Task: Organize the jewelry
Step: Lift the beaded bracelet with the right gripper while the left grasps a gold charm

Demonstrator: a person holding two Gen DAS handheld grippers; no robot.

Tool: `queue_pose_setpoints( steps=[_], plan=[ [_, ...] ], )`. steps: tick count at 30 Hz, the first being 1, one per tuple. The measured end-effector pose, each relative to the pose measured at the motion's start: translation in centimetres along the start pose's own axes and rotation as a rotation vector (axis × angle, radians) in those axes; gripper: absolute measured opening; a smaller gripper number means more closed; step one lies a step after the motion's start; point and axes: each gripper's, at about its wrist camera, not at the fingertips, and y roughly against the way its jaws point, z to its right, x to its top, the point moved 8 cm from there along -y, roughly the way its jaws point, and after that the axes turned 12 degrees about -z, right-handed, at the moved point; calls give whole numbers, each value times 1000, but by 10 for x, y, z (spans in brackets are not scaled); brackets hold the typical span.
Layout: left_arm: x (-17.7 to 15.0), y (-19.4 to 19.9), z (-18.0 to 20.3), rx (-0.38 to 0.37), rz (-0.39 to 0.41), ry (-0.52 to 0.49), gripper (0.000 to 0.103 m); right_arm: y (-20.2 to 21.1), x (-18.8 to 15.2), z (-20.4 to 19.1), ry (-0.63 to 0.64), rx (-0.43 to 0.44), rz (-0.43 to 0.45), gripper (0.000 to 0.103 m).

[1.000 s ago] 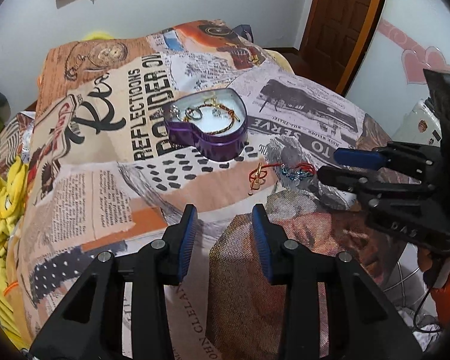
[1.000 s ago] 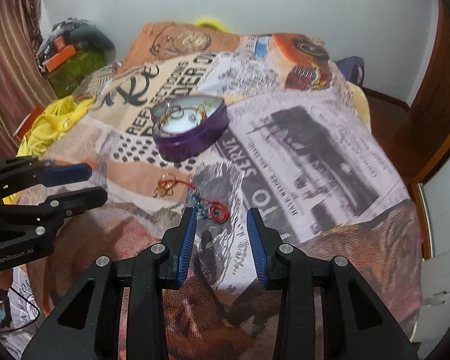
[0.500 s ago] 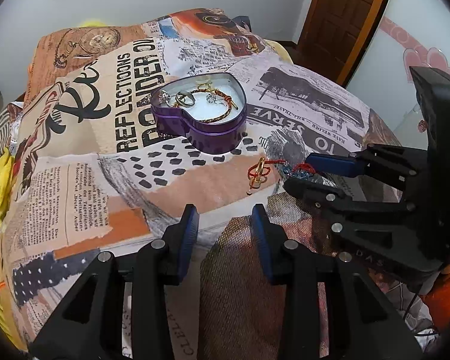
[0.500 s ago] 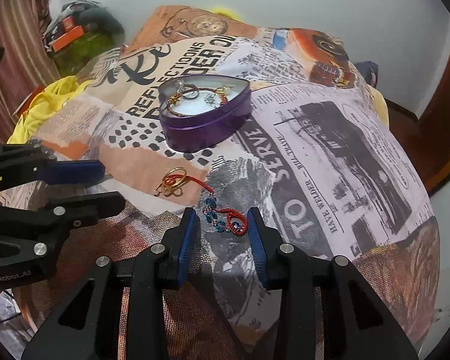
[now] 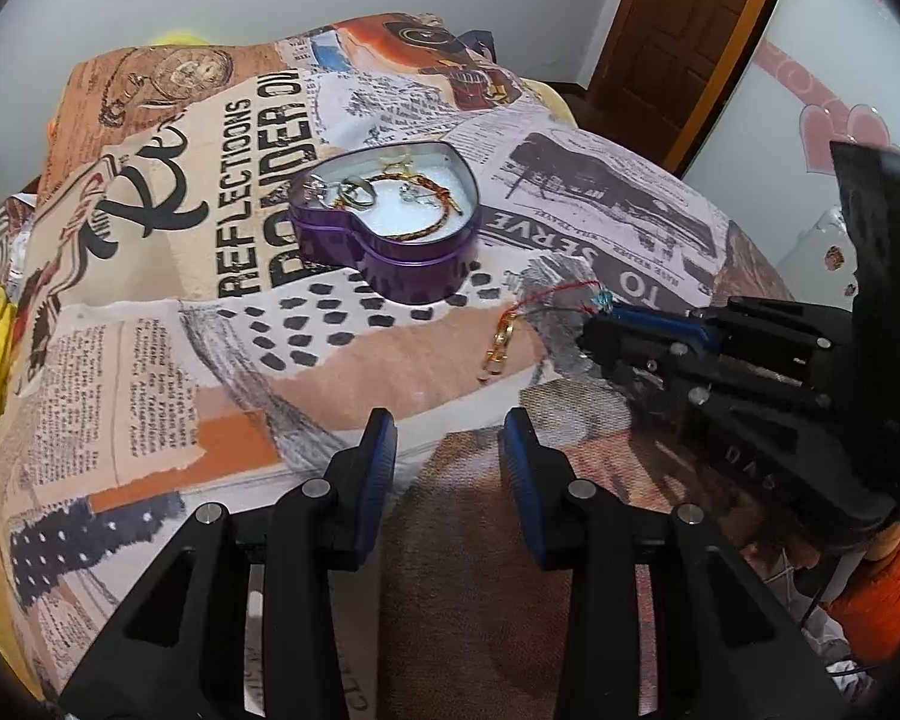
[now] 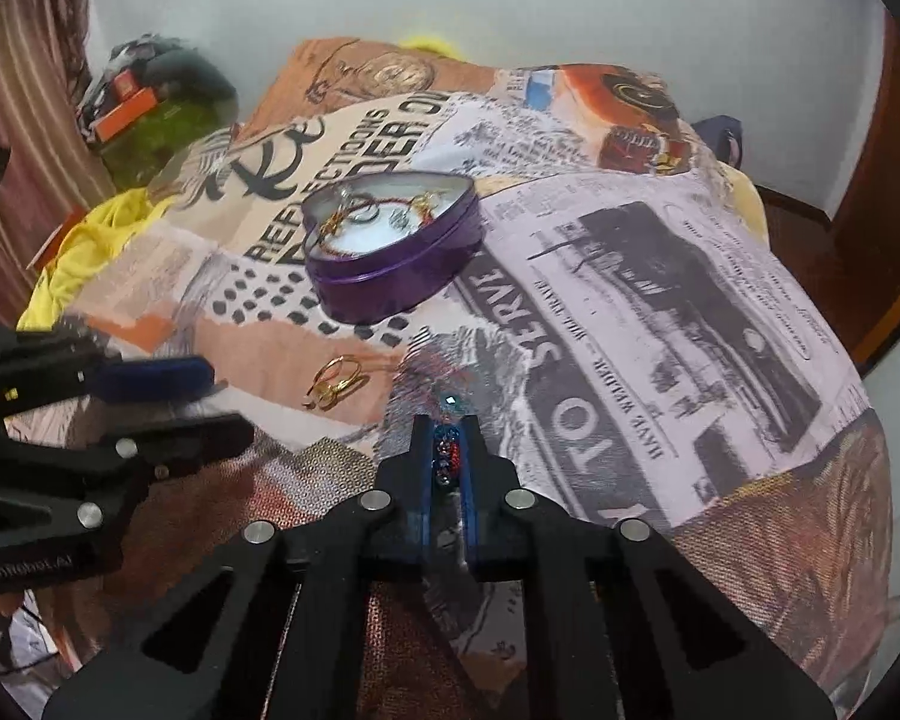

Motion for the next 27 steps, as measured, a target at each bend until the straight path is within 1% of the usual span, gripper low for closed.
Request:
queue_pose_setpoints(
  steps=[10, 15, 18, 21, 22, 27],
  plan=[
    [12, -15, 11, 0, -15, -8, 37, 35, 11, 8, -25, -7, 99, 7],
    [18, -21, 15, 9, -16, -20, 30, 46, 15, 17, -46, -17, 131, 7],
    [22, -24, 16, 27, -13, -25, 25, 47, 16, 20, -52, -18, 133, 7],
    [25, -25, 17, 41, -8, -26, 14, 47, 15, 21, -52, -17, 130, 7],
    [26, -26, 17, 41, -8, -27, 9, 46, 14, 21, -51, -17, 129, 7],
    [26, -23, 19, 30, 4, -34, 8, 46, 14, 21, -52, -20, 127, 7]
  ],
)
